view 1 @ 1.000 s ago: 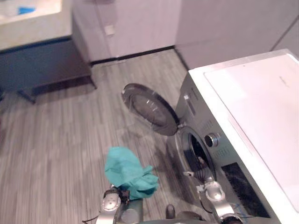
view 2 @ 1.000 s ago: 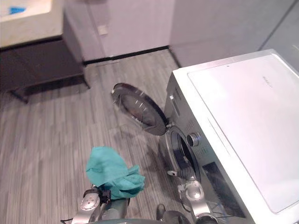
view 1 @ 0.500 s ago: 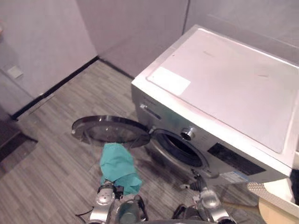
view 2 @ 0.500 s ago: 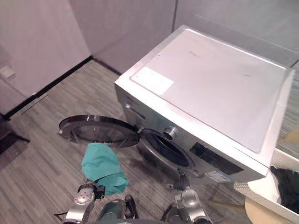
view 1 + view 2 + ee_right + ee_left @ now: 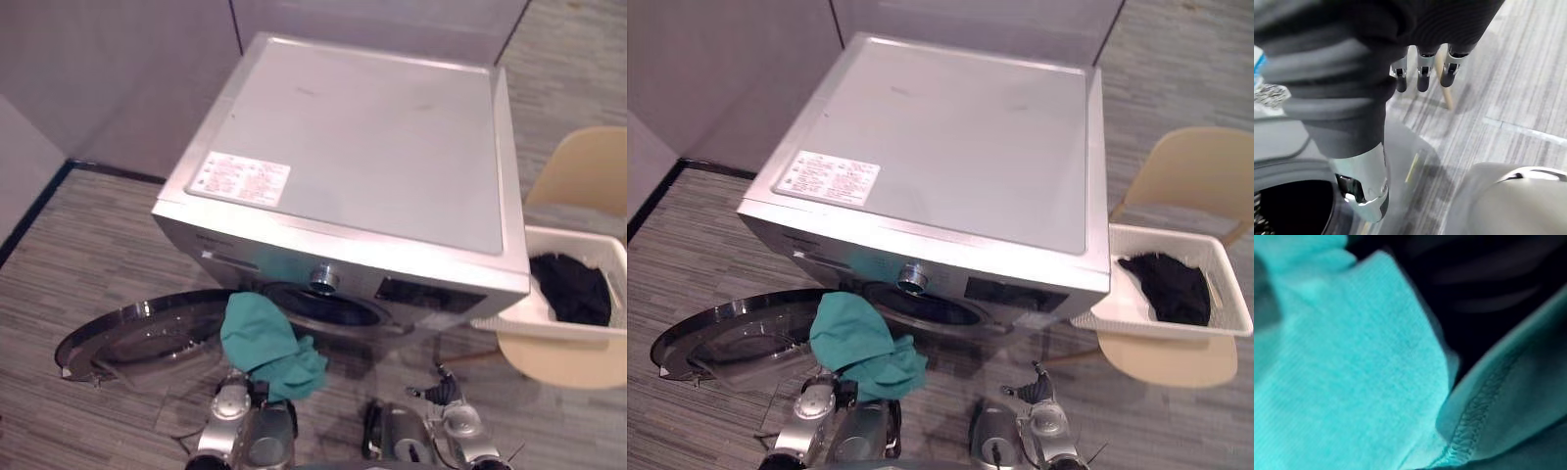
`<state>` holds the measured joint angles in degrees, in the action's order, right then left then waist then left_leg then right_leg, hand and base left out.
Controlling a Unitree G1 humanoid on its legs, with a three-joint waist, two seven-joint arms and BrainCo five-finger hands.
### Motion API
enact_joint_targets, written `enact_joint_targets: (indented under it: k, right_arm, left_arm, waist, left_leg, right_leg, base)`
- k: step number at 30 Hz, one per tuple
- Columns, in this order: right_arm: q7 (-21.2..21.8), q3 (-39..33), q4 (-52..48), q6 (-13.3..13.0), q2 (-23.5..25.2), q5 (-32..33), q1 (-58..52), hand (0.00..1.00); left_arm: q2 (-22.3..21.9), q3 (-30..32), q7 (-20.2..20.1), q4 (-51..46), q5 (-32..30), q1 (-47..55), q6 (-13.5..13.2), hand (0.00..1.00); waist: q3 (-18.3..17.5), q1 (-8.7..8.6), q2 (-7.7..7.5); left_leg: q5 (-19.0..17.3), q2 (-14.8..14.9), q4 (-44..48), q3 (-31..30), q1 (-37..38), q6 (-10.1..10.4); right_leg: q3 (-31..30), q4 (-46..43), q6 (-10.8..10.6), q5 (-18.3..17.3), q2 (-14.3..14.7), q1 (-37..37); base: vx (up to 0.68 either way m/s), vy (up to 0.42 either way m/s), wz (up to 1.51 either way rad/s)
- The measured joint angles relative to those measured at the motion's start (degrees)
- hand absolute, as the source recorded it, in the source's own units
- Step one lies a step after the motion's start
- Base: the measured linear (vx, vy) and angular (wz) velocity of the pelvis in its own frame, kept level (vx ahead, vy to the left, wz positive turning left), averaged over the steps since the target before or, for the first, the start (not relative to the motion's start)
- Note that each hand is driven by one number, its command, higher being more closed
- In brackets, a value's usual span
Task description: Pick up the laundry basket with both hands and put the clothes into the washing machine.
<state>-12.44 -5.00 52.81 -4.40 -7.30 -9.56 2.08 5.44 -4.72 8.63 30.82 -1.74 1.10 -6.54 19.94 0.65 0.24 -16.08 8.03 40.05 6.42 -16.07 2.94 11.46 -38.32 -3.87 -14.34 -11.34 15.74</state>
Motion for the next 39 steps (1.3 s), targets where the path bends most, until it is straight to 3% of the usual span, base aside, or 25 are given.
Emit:
enact_joint_targets:
  k: [3, 5, 9, 15, 21, 28, 35, 36, 39]
  right_arm:
    - [-0.27, -1.84, -3.27, 0.03, -0.33, 1.32, 0.67, 0.0]
    - [-1.6, -2.1, -6.34, 0.04, -0.98, 3.7, 2.08, 0.0]
    - [-2.52, -3.1, -12.06, -0.31, -1.3, 6.31, 3.19, 0.0]
    - [-5.44, -6.73, -22.03, -1.43, -1.28, 9.19, 4.21, 0.0]
    - [-6.4, -7.5, -24.14, -1.69, -0.44, 10.7, 3.73, 0.0]
    - [-6.08, -7.15, -27.89, -2.13, 2.31, 11.18, 3.59, 0.0]
    - [-4.99, -6.39, -32.02, -6.8, 3.8, 12.35, 3.92, 0.0]
    - [-4.85, -6.39, -32.31, -7.33, 3.78, 12.43, 3.92, 0.0]
    - [-4.78, -6.4, -32.3, -8.62, 3.76, 13.15, 3.93, 0.0]
  left_arm:
    - [-0.08, -0.87, 0.62, -2.88, 0.0, -2.44, -0.01, 1.0]
    - [0.34, -2.48, 1.77, -4.33, 0.07, -6.13, -0.12, 1.0]
    - [-0.28, -2.74, 3.3, -10.46, 0.37, -7.89, -0.02, 1.0]
    - [-2.52, -4.05, 7.16, -18.02, 2.31, -19.75, -0.08, 1.0]
    - [-1.22, -3.84, 11.63, -20.92, 2.2, -34.72, 0.02, 1.0]
    - [10.37, -4.01, 17.42, -21.38, 2.1, -59.72, 1.05, 1.0]
    - [18.21, -5.85, 26.69, -12.3, -7.0, -79.58, 4.24, 1.0]
    - [18.63, -5.78, 27.95, -11.87, -8.4, -80.7, 4.78, 0.0]
    - [19.08, -4.84, 28.99, -9.03, -10.32, -81.33, 5.97, 0.0]
  waist:
    - [2.97, -0.81, -0.01]
    - [5.6, -1.39, -0.35]
    - [6.84, -1.39, -0.76]
    - [8.75, -1.19, -1.22]
    - [8.94, -2.07, -1.37]
    - [9.46, -4.64, -2.02]
    - [10.42, -6.3, -3.88]
    - [10.43, -6.27, -3.89]
    - [10.5, -6.26, -4.03]
  left_leg:
    - [-5.68, 0.24, 9.92, -0.12, -6.52, -0.88]
    - [-12.03, 1.47, 19.45, -0.23, -13.78, -2.14]
    - [-16.01, 3.98, 32.52, -1.21, -26.56, -2.02]
    - [-17.5, 6.71, 46.86, -3.02, -45.48, -1.52]
    - [-17.84, 8.32, 55.22, -4.53, -57.11, -1.26]
    - [-17.91, 10.12, 59.11, -5.5, -64.57, -0.87]
    - [-17.75, 11.29, 60.24, -6.8, -68.61, -1.18]
    - [-17.75, 11.35, 60.24, -6.81, -68.84, -1.18]
    - [-17.76, 11.45, 60.33, -7.37, -69.36, -1.17]
  right_leg:
    - [-1.24, -9.2, -0.85, -5.34, -1.91, 6.69]
    - [-2.6, -19.8, -1.09, -9.95, -3.01, 14.56]
    - [-4.29, -31.95, -0.15, -13.19, -3.17, 27.26]
    - [-6.83, -46.46, 1.58, -14.98, -2.79, 46.98]
    - [-8.41, -55.47, 2.71, -15.66, -1.97, 59.89]
    - [-8.59, -58.99, 3.87, -14.98, -0.63, 68.1]
    - [-7.43, -58.89, 4.9, -14.0, 0.51, 71.31]
    - [-7.36, -58.87, 4.9, -14.01, 0.53, 71.49]
    - [-6.76, -58.84, 4.9, -14.04, 0.54, 71.54]
  base:
    - [-0.22, 0.071, -0.12]
    - [-0.25, 0.052, 0.06]
    - [-0.24, 0.021, -0.1]
    - [-0.15, -0.039, -0.12]
    - [-0.06, -0.088, -0.13]
    - [0.0, -0.079, -0.13]
    - [0.04, -0.045, -0.11]
    - [0.03, -0.027, -0.02]
    - [0.03, -0.037, -0.01]
